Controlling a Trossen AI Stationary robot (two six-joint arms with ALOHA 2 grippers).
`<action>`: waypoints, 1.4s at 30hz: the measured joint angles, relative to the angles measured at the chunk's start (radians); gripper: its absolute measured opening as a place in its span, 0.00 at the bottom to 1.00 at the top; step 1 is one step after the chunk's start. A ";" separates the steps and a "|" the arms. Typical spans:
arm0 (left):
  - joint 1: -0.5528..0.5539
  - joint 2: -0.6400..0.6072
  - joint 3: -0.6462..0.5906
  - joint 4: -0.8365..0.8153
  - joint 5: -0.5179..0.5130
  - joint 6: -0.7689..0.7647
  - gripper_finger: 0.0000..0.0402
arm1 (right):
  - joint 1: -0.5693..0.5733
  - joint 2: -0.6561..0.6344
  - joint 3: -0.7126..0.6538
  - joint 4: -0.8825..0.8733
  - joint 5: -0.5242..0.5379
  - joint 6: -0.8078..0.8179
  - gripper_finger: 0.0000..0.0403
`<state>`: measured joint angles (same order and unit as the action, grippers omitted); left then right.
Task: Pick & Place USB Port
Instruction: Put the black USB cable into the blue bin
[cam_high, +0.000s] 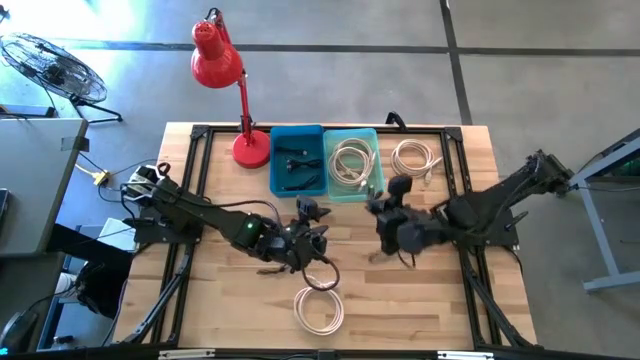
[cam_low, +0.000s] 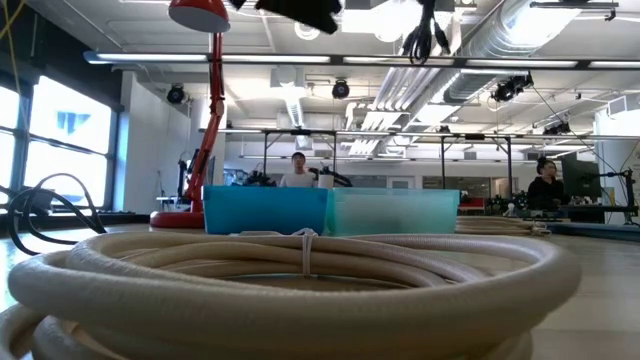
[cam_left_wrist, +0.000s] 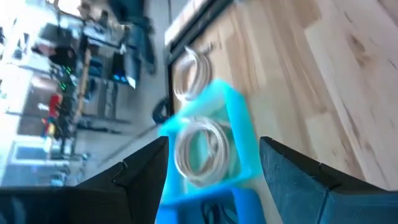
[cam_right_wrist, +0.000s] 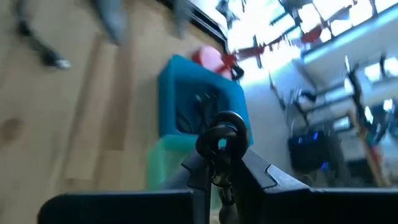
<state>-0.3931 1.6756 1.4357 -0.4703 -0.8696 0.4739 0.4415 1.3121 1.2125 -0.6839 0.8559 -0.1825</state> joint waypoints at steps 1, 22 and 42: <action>0.000 0.000 0.000 -0.026 0.000 -0.027 0.62 | -0.032 -0.012 0.000 -0.007 -0.013 0.007 0.07; 0.000 0.000 0.000 -0.469 0.030 -0.419 0.62 | -0.526 -0.041 0.000 0.202 -0.765 -0.075 0.07; 0.000 -0.001 0.000 -0.239 -0.049 -0.289 0.62 | -0.227 -0.027 0.000 0.238 -0.921 -0.082 0.07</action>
<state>-0.3928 1.6745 1.4353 -0.7092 -0.9187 0.1851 0.2141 1.2848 1.2125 -0.4457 -0.0649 -0.2640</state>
